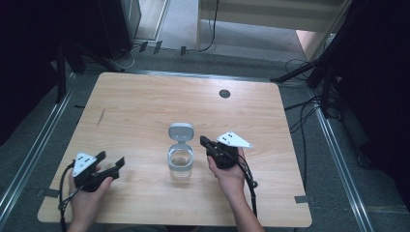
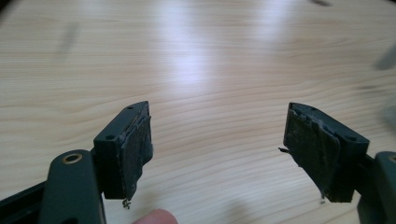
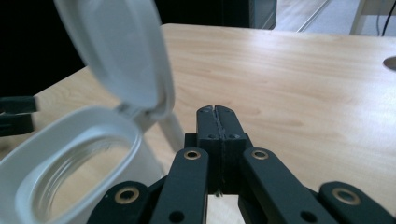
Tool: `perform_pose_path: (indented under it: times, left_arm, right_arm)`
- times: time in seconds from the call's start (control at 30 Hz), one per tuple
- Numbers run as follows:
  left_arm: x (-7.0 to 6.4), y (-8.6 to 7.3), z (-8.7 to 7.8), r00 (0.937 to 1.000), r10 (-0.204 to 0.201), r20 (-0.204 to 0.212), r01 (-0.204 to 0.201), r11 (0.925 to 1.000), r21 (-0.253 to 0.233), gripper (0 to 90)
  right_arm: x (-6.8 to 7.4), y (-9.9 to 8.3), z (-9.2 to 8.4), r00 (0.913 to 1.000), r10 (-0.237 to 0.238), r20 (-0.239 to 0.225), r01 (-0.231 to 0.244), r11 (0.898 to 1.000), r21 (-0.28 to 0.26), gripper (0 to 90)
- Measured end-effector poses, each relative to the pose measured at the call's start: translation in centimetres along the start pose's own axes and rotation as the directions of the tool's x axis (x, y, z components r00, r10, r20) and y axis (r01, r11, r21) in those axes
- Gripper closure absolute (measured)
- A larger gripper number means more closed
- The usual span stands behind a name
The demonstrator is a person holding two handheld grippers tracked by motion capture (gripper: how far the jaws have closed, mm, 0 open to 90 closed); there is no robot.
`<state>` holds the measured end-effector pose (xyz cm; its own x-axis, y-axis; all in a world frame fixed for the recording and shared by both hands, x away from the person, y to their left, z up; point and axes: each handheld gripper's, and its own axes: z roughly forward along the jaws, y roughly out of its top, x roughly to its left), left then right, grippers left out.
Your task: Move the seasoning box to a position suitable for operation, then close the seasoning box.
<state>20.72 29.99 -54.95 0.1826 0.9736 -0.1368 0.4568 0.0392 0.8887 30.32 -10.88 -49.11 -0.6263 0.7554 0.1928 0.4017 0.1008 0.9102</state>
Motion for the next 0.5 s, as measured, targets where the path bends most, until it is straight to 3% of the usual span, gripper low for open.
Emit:
perform_pose_path:
  times: [0.03, 0.07, 0.13, 0.17, 0.27, 0.4, 0.5]
  left_arm:
    - [0.0, 0.0, 0.0, 1.0000, 0.000, 0.000, 0.000, 1.0000, 0.000, 23.9]
    - [1.4, -0.2, -0.9, 0.9995, -0.010, -0.030, 0.010, 0.9999, -0.008, 24.8]
    - [1.9, -0.3, -1.3, 0.9990, -0.015, -0.042, 0.015, 0.9999, -0.007, 25.1]
    - [2.5, -0.5, -1.6, 0.9979, -0.054, -0.035, 0.053, 0.9984, -0.020, 25.6]
    - [2.5, -0.6, -1.6, 0.9971, -0.074, -0.020, 0.074, 0.9970, -0.023, 25.9]
    - [1.9, -0.6, -1.3, 0.9992, -0.033, -0.020, 0.033, 0.9994, -0.009, 26.0]
    - [2.1, -0.5, -1.2, 0.9987, -0.045, -0.024, 0.045, 0.9990, 0.003, 24.8]
  right_arm:
    - [0.0, 0.4, 0.2, 1.0000, -0.002, 0.001, 0.002, 1.000, -0.002, 90.0]
    - [0.0, 0.7, 0.4, 1.0000, -0.006, 0.002, 0.006, 1.000, -0.006, 90.0]
    - [0.0, 1.0, 0.5, 1.0000, -0.004, 0.002, 0.004, 1.000, -0.009, 90.0]
    - [0.0, 1.6, 0.9, 1.0000, -0.010, 0.002, 0.010, 1.000, -0.013, 90.0]
    - [0.1, 2.4, 1.2, 1.0000, -0.003, 0.000, 0.003, 1.000, -0.024, 90.0]
    - [0.2, 3.6, 1.6, 0.9996, -0.018, -0.022, 0.017, 0.999, -0.034, 90.0]
    - [0.4, 4.4, 1.9, 0.9991, -0.024, -0.035, 0.023, 0.999, -0.043, 90.0]
